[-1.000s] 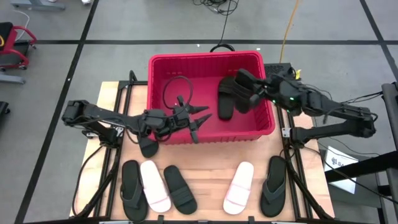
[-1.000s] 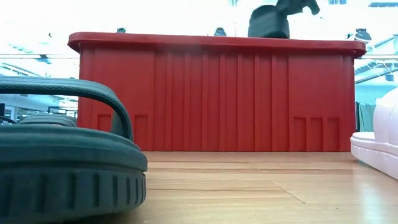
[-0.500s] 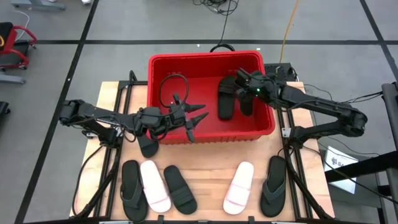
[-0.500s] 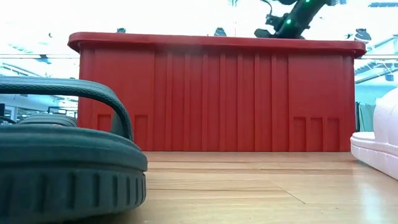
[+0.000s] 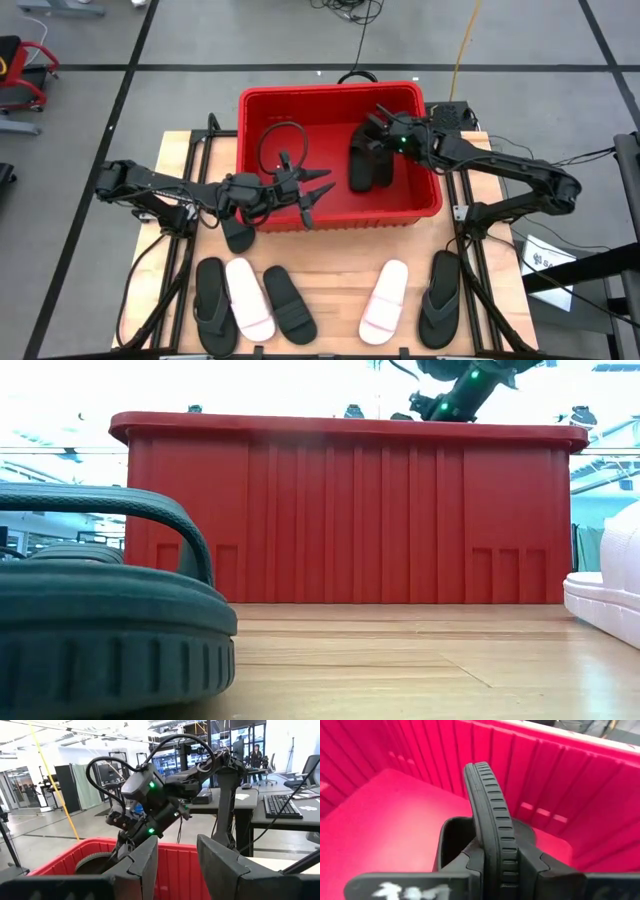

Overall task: Pick and place slides into bin
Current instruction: Put the black slide into the red bin

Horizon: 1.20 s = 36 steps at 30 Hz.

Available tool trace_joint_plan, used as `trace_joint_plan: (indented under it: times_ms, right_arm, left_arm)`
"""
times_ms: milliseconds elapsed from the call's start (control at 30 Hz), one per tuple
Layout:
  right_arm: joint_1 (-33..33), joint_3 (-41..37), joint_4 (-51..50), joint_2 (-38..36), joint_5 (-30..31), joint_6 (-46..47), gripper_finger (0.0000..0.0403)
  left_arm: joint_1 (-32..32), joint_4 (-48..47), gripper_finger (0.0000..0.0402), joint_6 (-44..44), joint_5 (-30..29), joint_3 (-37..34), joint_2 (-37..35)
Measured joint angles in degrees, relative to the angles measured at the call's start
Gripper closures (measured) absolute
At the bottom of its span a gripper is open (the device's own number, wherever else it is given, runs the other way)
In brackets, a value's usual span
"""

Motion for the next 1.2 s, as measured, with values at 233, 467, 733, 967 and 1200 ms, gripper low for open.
trace_joint_plan:
  times_ms: [233,467,733,967,1200]
  right_arm:
    - [0.0,-0.06,-0.66,-0.47,-0.84,-0.21,0.0354]
    - [0.0,-0.04,-6.02,-3.14,-1.08,1.11,0.0354]
    - [0.0,-0.04,-10.46,-3.06,-3.12,2.96,0.0354]
    - [0.0,-0.04,-11.37,-2.12,-4.18,4.08,0.0354]
    - [-0.02,-0.04,-13.4,-1.39,-3.85,5.44,0.0354]
  left_arm:
    - [-0.01,-0.47,0.0259,0.01,0.03,0.0,0.0]
    - [-0.02,-0.75,0.0259,0.02,0.07,0.0,0.0]
    - [-0.01,-2.73,0.0259,-1.11,0.1,-0.02,0.0]
    - [-0.01,-3.89,0.0259,-1.77,0.05,-0.02,0.04]
    - [-0.02,-6.01,0.0259,-1.83,0.05,-0.02,0.04]
